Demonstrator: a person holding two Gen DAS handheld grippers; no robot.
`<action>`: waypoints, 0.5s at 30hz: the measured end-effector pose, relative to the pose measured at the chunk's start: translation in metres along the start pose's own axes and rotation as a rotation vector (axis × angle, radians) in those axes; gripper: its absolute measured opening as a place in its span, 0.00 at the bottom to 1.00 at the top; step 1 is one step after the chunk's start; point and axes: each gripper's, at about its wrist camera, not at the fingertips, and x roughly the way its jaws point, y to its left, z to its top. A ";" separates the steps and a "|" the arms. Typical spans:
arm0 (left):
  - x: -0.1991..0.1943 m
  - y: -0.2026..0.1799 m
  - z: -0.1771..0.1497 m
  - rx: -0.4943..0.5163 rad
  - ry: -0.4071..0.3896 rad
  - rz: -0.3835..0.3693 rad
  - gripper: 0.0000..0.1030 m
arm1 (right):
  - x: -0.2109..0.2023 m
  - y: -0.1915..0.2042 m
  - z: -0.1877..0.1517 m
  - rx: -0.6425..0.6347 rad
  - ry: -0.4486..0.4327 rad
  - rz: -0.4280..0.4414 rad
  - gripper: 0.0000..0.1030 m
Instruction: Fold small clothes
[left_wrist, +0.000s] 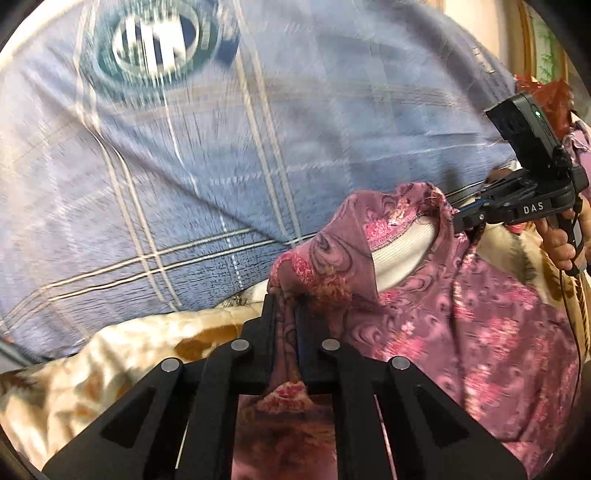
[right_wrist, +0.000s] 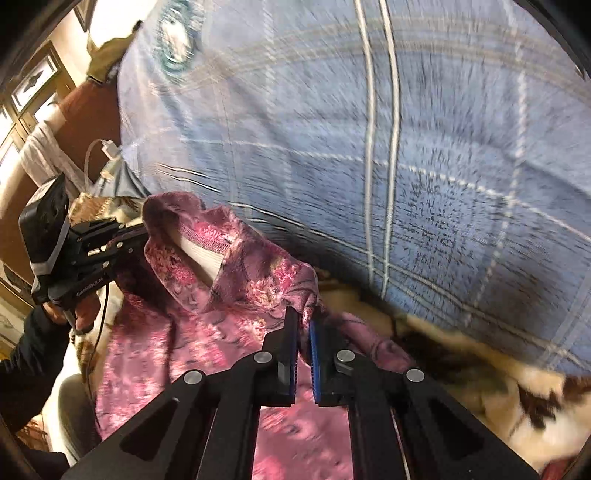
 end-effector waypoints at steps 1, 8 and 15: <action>-0.016 -0.010 -0.009 0.010 -0.012 0.013 0.06 | -0.010 0.007 -0.003 -0.006 -0.011 -0.003 0.05; -0.082 -0.086 -0.030 0.006 -0.047 0.029 0.06 | -0.075 0.071 -0.055 -0.056 -0.061 -0.023 0.05; -0.140 -0.123 -0.069 -0.030 -0.092 -0.012 0.06 | -0.126 0.117 -0.122 -0.082 -0.099 -0.036 0.04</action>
